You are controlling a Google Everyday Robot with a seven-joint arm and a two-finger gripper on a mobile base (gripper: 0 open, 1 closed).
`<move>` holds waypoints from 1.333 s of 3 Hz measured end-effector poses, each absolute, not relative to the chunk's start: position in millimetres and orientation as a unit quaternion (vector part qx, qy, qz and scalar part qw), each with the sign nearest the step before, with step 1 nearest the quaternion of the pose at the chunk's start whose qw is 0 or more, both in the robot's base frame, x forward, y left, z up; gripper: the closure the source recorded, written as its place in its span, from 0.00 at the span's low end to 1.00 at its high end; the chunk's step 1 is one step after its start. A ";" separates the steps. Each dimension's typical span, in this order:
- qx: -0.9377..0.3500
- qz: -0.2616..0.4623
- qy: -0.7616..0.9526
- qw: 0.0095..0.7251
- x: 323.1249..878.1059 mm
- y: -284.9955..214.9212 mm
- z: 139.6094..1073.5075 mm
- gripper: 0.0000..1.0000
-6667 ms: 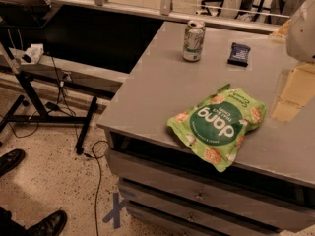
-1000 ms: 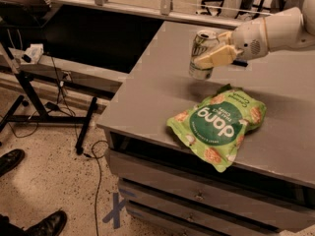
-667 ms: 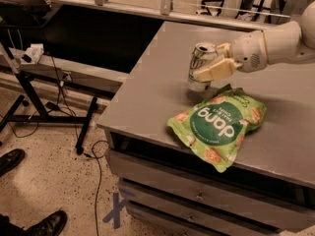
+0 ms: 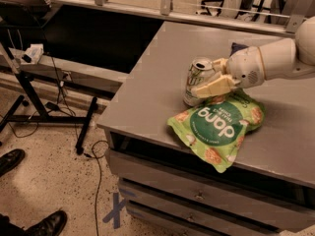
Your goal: Move 7up can near green rice chip bag
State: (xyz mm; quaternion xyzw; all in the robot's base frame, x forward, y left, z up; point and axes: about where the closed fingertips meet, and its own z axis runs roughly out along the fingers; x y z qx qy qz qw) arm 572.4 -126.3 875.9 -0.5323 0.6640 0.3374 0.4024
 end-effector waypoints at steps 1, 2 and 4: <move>-0.550 0.326 0.658 0.399 566.1 -134.9 880.7 0.82; -0.565 0.319 0.650 0.395 562.9 -140.6 885.5 0.59; -0.580 0.318 0.645 0.383 558.5 -144.7 884.6 0.13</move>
Offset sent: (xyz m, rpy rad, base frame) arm -0.0141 -0.0272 0.0173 -0.0748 -0.0677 0.0715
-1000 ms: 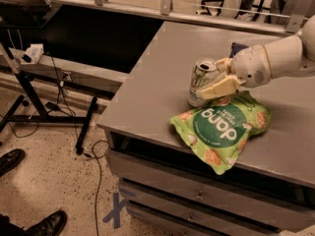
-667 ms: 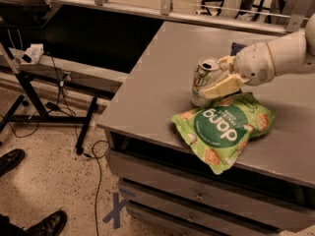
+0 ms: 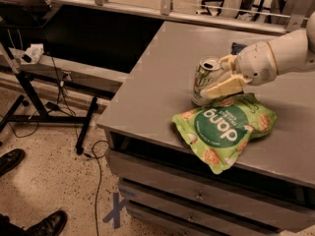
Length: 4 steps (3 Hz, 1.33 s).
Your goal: Move 7up can near green rice chip bag
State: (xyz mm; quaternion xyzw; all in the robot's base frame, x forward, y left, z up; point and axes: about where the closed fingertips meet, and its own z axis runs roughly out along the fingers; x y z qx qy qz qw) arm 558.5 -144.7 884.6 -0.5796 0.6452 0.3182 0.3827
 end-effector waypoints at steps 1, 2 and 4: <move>-0.580 0.319 0.649 0.374 555.4 -147.8 879.7 0.00; -0.574 0.312 0.660 0.371 554.1 -165.4 878.1 0.00; -0.514 0.284 0.704 0.399 593.0 -256.0 889.4 0.00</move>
Offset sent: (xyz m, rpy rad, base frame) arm -0.0076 -0.0500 -0.0071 -0.0517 0.0311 -0.0609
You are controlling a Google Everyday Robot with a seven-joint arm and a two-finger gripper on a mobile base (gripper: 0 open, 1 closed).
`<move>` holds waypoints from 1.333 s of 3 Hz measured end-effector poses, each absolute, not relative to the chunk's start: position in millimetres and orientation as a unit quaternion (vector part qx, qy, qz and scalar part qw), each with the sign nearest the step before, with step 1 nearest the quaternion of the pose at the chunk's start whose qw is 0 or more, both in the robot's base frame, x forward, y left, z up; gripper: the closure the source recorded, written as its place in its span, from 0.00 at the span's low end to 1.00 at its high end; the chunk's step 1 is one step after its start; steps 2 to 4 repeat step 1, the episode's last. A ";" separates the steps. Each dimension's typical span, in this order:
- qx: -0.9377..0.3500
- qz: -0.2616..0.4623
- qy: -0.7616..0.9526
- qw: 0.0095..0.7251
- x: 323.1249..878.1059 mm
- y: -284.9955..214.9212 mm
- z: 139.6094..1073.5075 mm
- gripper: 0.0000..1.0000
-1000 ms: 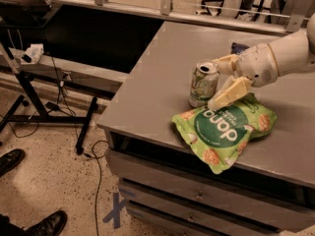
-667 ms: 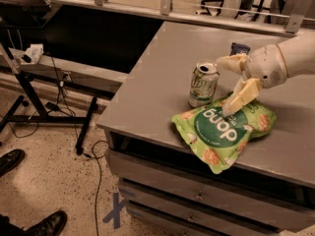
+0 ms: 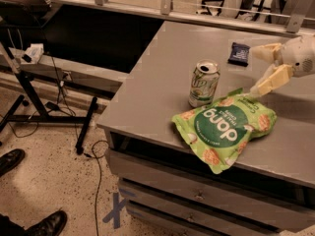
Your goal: Move 7up can near green rice chip bag
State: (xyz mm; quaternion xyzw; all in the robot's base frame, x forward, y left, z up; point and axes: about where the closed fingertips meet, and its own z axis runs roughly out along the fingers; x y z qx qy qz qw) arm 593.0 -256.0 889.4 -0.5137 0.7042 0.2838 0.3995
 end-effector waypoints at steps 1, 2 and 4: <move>-0.508 0.254 0.702 0.428 603.6 -275.5 917.4 0.00; -0.508 0.254 0.702 0.428 603.6 -275.5 917.4 0.00; -0.508 0.254 0.702 0.428 603.6 -275.5 917.4 0.00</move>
Offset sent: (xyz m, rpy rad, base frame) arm 0.0000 0.0000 0.0000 0.0000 0.0000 0.0000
